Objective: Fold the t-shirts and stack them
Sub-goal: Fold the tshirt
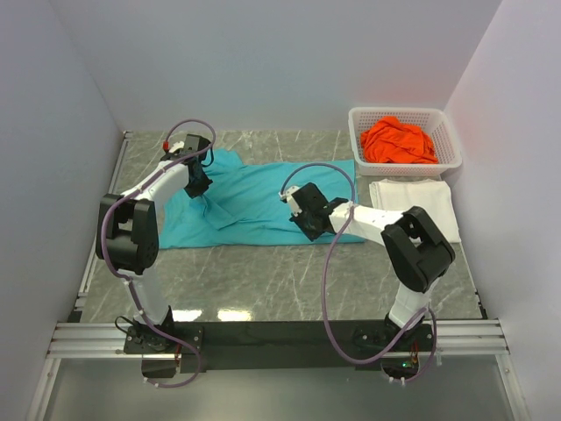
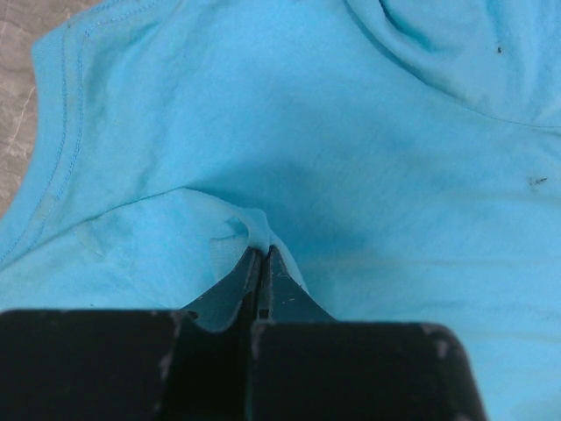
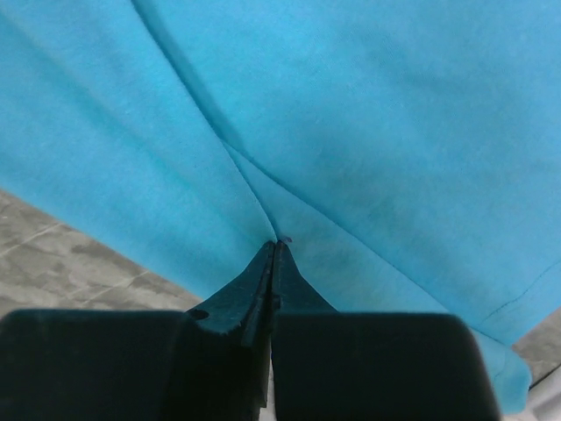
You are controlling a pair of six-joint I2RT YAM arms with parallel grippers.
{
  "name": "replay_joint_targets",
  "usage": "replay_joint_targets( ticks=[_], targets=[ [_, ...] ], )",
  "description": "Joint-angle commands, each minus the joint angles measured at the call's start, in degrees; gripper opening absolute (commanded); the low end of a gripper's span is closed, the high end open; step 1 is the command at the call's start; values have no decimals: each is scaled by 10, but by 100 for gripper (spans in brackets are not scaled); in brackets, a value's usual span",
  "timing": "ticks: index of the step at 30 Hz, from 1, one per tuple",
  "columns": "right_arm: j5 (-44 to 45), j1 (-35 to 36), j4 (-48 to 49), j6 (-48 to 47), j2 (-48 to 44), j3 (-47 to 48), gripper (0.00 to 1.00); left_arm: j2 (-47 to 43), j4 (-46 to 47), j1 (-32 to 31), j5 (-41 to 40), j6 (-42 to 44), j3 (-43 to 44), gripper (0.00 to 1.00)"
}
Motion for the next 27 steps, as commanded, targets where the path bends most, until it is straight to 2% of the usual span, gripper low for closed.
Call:
replay_joint_targets(
  ticks=[1, 4, 17, 27],
  targets=[
    [32, -12, 3, -10, 1, 22, 0, -1, 11, 2, -2, 6, 3, 1],
    [66, -13, 6, -19, -1, 34, 0, -1, 11, 2, -4, 5, 4, 1],
    [101, -23, 32, -43, 36, 66, 1, 2, 8, 2, -15, 1, -2, 1],
    [139, -27, 65, -44, 58, 83, 12, -3, 7, 3, -22, 1, -6, 1]
  ],
)
